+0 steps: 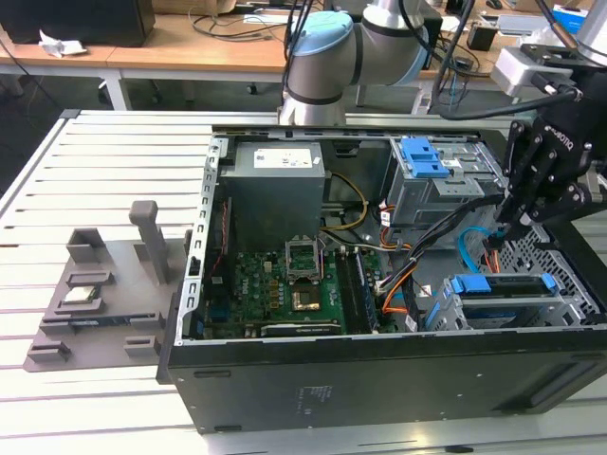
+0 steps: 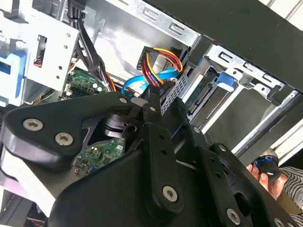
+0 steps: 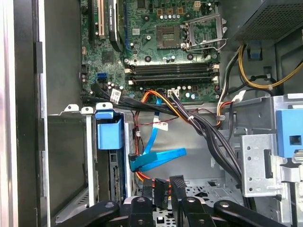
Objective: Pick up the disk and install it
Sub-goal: 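Insert the first disk wire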
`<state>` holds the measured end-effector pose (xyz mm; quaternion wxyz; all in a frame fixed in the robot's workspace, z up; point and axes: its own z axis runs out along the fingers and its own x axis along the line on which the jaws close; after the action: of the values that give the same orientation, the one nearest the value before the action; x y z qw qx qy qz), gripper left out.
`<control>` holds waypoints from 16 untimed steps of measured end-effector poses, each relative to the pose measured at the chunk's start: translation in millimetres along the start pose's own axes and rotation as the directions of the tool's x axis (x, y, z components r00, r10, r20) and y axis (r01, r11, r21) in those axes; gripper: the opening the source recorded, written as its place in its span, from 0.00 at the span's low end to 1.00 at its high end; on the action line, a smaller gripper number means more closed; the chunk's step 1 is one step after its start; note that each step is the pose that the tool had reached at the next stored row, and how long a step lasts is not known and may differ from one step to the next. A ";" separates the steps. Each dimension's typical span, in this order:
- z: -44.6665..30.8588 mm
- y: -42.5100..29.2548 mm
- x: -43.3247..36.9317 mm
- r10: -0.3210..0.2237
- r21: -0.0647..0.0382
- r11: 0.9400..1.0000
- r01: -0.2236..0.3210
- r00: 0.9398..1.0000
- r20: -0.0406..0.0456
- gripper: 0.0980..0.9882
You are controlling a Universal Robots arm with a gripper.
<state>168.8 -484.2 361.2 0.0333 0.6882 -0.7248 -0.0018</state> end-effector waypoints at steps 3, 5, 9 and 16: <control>4.2 -0.7 -0.2 0.000 0.000 1.000 0.000 1.000 -0.005 0.23; 4.8 -0.8 -0.3 0.001 0.000 1.000 -0.001 1.000 -0.010 0.23; 5.2 -1.0 -0.2 0.001 0.001 1.000 -0.001 1.000 -0.020 0.23; 5.3 -1.0 -0.3 0.001 0.001 1.000 -0.001 1.000 -0.023 0.07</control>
<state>169.5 -484.2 355.9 0.0413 0.6878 -0.7247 0.0067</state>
